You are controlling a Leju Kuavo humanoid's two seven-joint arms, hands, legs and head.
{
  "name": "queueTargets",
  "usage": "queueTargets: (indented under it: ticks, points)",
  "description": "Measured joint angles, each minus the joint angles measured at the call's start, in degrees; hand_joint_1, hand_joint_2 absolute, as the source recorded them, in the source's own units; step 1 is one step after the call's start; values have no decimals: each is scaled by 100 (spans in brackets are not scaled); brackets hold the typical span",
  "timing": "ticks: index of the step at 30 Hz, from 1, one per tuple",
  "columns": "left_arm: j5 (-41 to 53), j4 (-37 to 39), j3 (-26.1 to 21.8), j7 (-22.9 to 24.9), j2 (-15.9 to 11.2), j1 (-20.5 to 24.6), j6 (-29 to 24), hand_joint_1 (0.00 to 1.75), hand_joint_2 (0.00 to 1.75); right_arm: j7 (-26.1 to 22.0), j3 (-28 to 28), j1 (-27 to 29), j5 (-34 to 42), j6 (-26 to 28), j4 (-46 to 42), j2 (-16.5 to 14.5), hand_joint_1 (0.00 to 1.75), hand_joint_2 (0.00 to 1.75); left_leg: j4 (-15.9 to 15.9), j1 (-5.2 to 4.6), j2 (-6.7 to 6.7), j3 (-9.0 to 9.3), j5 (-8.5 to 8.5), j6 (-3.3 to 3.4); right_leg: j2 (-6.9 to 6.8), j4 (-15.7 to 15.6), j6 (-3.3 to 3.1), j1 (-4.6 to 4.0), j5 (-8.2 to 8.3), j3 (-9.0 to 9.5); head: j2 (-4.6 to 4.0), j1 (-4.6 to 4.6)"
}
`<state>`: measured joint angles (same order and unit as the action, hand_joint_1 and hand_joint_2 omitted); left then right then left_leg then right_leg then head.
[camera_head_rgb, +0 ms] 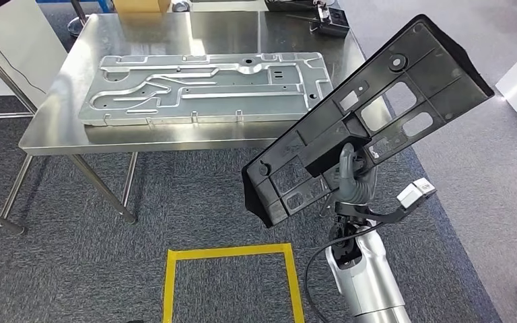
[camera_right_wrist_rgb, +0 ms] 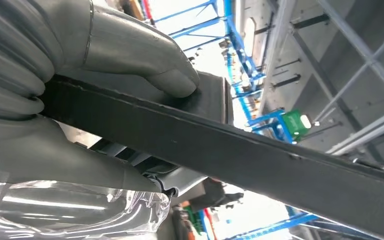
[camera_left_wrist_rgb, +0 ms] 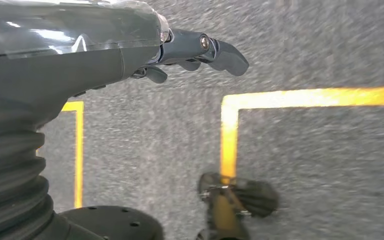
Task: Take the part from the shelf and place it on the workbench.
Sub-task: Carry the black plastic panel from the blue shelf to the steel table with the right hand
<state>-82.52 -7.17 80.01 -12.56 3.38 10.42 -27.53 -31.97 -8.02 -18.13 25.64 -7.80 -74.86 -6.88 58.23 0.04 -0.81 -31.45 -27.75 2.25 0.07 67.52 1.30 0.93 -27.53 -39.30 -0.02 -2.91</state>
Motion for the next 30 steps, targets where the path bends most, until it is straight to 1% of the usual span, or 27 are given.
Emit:
queueTargets:
  ticks: [1,2,3,4,6,7,8,9,10,11,12,13,14,15,16,17,18,20,21,22,23,24,26,27,28,29,30]
  points:
    - [-28,0,-1,-19,-3,24,1,0,175,1,17,-7,-11,-28,-17,3,175,175,2,-12,6,51,-52,-21,-1,-348,-28,-19,207,124,0,1]
    - [-51,1,-1,-38,-8,43,3,0,175,4,28,-20,-28,-52,-27,4,175,175,5,-17,12,79,-92,-47,-3,-627,-54,-35,305,230,0,1]
    - [-63,1,-1,-52,-10,53,8,0,175,10,37,-32,-54,-73,-32,5,175,175,1,-19,18,86,-121,-75,-2,-773,-74,-53,312,286,0,1]
    - [-70,1,-1,-61,-11,56,15,0,175,16,46,-47,-87,-85,-32,7,175,175,-11,-18,25,93,-136,-104,2,-811,-92,-67,263,309,0,1]
    - [-69,0,-1,-56,-9,37,31,0,175,22,58,-71,-189,-76,-43,8,175,175,-34,-16,37,135,-179,-165,16,-895,-131,-52,219,371,0,0]
    - [-67,0,0,-47,-7,24,34,0,175,20,64,-84,-246,-63,-56,8,175,175,36,-17,43,123,-226,-199,18,-937,-158,-33,200,430,0,-1]
    - [-67,0,1,-37,-6,10,37,0,175,19,66,-100,-307,-44,-70,8,175,175,225,-12,46,42,-310,-237,15,-982,-181,-12,179,498,0,-1]
    - [-68,0,1,-29,-5,-7,38,0,175,25,67,-116,-367,-17,-86,8,175,175,552,8,48,-135,-428,-273,10,-1008,-199,-1,146,565,0,-1]
    - [-70,0,1,-26,-4,-27,39,0,175,32,70,-133,-420,7,-100,9,175,175,967,27,48,-382,-553,-309,6,-1018,-212,3,104,620,0,-2]
    - [-74,0,1,-24,-3,-50,40,0,175,45,77,-144,-472,31,-113,11,175,175,1359,49,48,-642,-639,-339,8,-1022,-214,3,56,675,0,-2]
    - [-78,0,1,-23,-2,-72,40,0,175,61,85,-147,-521,52,-131,14,175,175,1614,67,49,-852,-628,-361,13,-1022,-209,4,1,741,0,-2]
    - [-84,0,1,-26,-2,-88,41,0,175,79,94,-149,-560,63,-153,16,175,175,1634,80,50,-955,-477,-374,19,-1022,-198,8,-59,822,0,-2]
    - [-96,0,1,-37,-1,-97,46,0,175,101,101,-151,-596,72,-179,18,175,175,1423,88,51,-947,-206,-378,25,-1022,-184,14,-126,916,0,-2]
    - [-114,0,1,-56,-1,-98,55,0,175,120,104,-156,-624,78,-209,19,175,175,1032,93,53,-857,132,-372,29,-1022,-165,21,-200,1020,0,-2]
    - [-136,0,0,-79,-1,-98,69,0,175,137,106,-164,-646,80,-233,19,175,175,687,85,56,-738,385,-355,30,-1034,-138,22,-267,1107,0,-1]
    - [-165,0,-1,-106,1,-95,86,0,175,147,107,-173,-665,80,-251,20,175,175,410,66,57,-630,536,-329,34,-1044,-107,20,-316,1166,0,-1]
    - [-192,0,-3,-130,2,-84,101,0,175,156,108,-183,-681,79,-266,21,175,175,233,45,58,-552,552,-293,35,-1061,-72,18,-349,1196,0,0]
    - [-239,0,-8,-160,8,-60,119,0,175,170,113,-195,-703,74,-295,25,175,175,107,17,53,-469,418,-206,36,-1060,5,8,-344,1200,0,-1]
    - [-251,0,-11,-170,13,-55,122,0,175,176,114,-197,-708,71,-311,26,175,175,41,28,48,-415,363,-161,31,-1010,40,13,-331,1185,0,0]
    - [-261,0,-15,-179,17,-57,123,0,175,178,115,-202,-710,61,-323,26,175,175,-5,37,44,-358,334,-116,26,-880,69,16,-317,1132,0,0]
    - [-267,0,-20,-186,21,-58,123,0,175,179,115,-212,-714,47,-330,26,175,175,-47,47,39,-289,309,-75,24,-660,85,21,-335,1010,0,1]
    - [-275,0,-28,-193,23,-58,123,0,175,182,115,-222,-720,31,-333,26,175,175,-78,50,37,-224,279,-41,22,-340,89,26,-406,806,0,1]
    - [-313,0,-46,-203,27,-62,123,0,175,191,115,-236,-735,8,-324,26,175,175,-90,36,32,-119,192,3,22,369,97,22,-662,269,0,0]
    - [-340,0,-54,-211,29,-75,125,0,175,195,115,-237,-745,5,-316,26,175,175,-90,27,26,-54,136,12,21,594,103,21,-750,39,0,1]
    - [-365,0,-60,-227,31,-94,128,0,175,199,116,-239,-758,5,-308,26,175,175,-90,18,17,24,75,16,21,646,107,21,-744,-106,0,1]
    - [-390,0,-66,-254,32,-112,135,0,175,204,116,-246,-777,6,-301,26,175,175,-90,9,8,114,10,14,21,508,98,19,-614,-157,0,1]
    - [-415,0,-74,-290,33,-126,145,0,175,210,116,-259,-800,8,-297,26,175,175,-90,1,0,213,-61,6,21,201,73,10,-360,-127,0,1]
